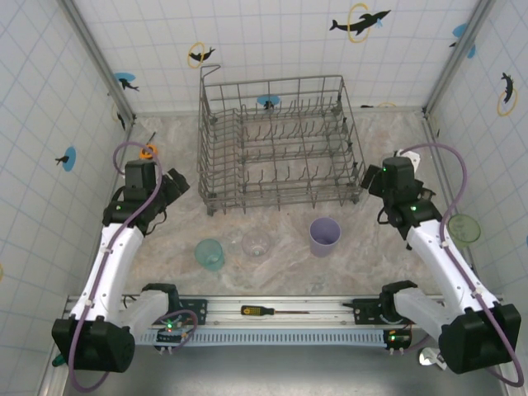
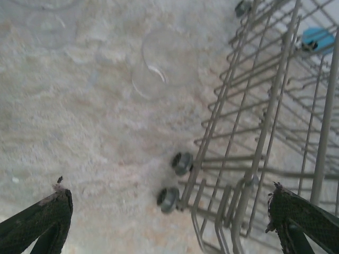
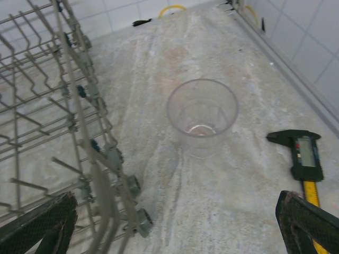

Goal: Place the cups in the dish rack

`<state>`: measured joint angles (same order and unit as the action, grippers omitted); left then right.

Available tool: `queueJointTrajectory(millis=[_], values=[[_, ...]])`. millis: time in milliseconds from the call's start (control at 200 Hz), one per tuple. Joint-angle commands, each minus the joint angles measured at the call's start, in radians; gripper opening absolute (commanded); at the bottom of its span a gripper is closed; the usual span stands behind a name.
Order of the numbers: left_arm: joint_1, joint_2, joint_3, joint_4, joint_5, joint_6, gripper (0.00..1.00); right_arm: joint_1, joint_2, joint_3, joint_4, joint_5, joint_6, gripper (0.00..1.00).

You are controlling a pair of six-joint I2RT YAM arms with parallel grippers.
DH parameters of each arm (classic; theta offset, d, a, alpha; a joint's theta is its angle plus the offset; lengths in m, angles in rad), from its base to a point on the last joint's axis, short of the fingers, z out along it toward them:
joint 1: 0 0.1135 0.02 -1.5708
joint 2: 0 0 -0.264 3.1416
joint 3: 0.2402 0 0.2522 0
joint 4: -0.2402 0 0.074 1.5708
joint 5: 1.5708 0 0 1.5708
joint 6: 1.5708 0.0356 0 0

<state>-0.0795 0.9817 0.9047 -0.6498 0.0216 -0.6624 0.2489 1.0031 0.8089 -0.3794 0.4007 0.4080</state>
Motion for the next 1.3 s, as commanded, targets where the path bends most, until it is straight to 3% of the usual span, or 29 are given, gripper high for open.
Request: queueJointTrajectory(millis=[0,175,305,535,731,1021,1291], values=[[-0.005,-0.009,0.023,-0.174,0.083,0.039,0.98,0.002,0.030,0.085,-0.038,-0.088,0.002,1.00],[-0.009,-0.021,-0.001,-0.258,0.207,0.059,0.98,0.003,0.055,0.119,-0.058,-0.101,-0.011,1.00],[-0.023,-0.021,0.010,-0.336,0.152,0.059,0.98,0.003,0.034,0.077,-0.009,-0.112,0.010,1.00],[-0.052,-0.067,-0.047,-0.394,0.230,0.048,0.98,0.003,0.053,0.074,-0.016,-0.143,0.018,1.00],[-0.174,-0.040,-0.068,-0.480,0.138,0.030,0.98,0.002,0.052,0.041,0.019,-0.157,0.032,1.00],[-0.230,-0.027,-0.110,-0.503,0.132,0.036,0.97,-0.002,0.065,0.046,0.009,-0.180,0.011,1.00],[-0.289,-0.003,-0.156,-0.489,0.107,0.040,0.79,-0.020,0.057,0.047,0.000,-0.197,0.008,1.00]])
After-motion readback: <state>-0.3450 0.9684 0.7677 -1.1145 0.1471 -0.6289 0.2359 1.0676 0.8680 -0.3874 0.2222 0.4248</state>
